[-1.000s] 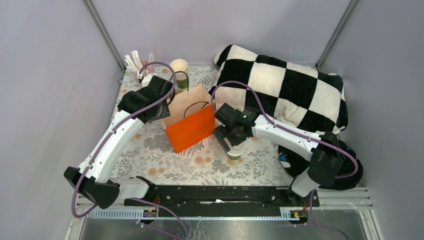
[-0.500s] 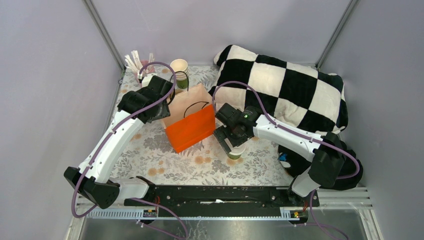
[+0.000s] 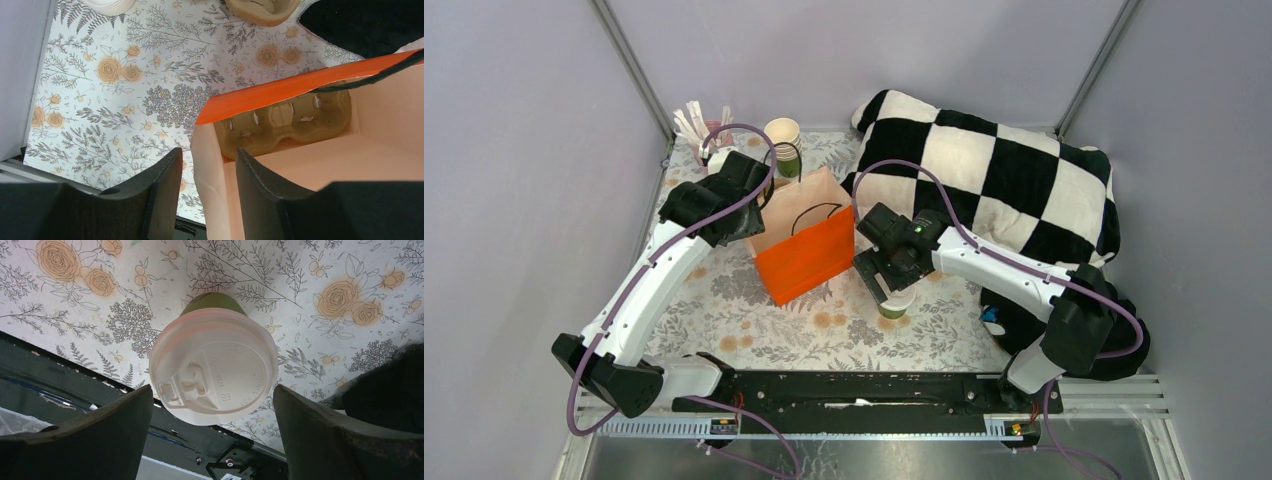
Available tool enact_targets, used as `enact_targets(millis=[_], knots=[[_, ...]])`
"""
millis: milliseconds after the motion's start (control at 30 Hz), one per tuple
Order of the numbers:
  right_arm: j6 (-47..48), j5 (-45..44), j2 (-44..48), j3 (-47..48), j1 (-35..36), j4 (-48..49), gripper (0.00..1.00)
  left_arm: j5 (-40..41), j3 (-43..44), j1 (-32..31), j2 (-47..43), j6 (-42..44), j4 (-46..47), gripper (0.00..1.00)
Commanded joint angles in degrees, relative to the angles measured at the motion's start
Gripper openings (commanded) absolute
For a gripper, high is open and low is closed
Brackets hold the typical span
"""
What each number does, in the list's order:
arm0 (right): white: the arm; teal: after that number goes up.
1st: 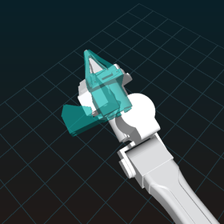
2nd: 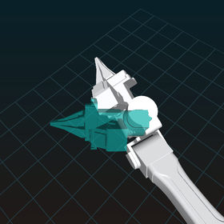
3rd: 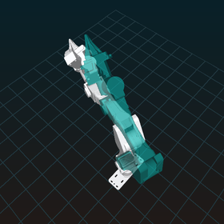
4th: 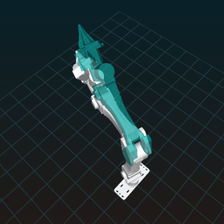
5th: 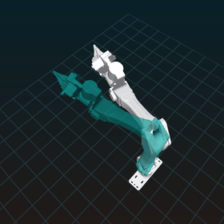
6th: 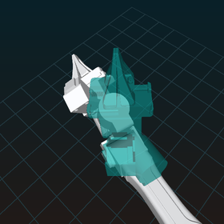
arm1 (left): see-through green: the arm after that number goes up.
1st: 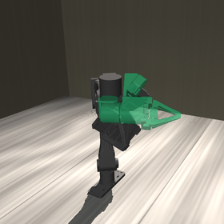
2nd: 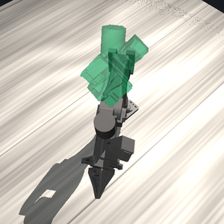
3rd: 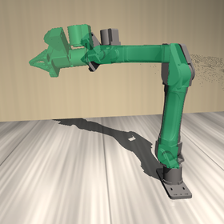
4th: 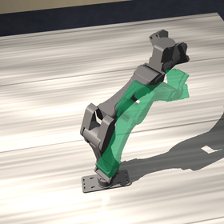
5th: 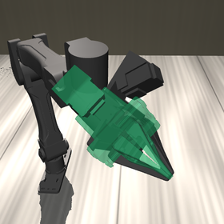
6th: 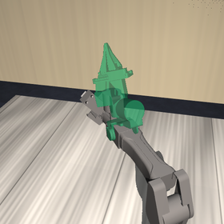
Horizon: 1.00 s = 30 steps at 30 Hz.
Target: Pack the takeout coffee
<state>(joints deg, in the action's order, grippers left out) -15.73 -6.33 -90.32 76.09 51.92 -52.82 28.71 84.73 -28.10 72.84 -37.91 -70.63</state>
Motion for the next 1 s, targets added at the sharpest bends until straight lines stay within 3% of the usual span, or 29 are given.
enact_targets(millis=[0, 733, 967], knots=[[-0.71, 0.88, 0.2, -0.15, -0.59, 0.95, 0.95, 0.03, 1.15, 0.32, -1.29, 0.36, 0.75, 0.48], [0.26, -0.09, -0.29, 0.14, -0.6, 0.55, 0.87, 0.55, 1.04, 0.45, -1.57, 0.63, 0.67, 0.48], [-0.04, -1.42, 1.77, 0.39, -0.59, -0.07, 0.8, 0.53, 1.44, 0.41, -1.42, 0.98, 0.58, 0.5]])
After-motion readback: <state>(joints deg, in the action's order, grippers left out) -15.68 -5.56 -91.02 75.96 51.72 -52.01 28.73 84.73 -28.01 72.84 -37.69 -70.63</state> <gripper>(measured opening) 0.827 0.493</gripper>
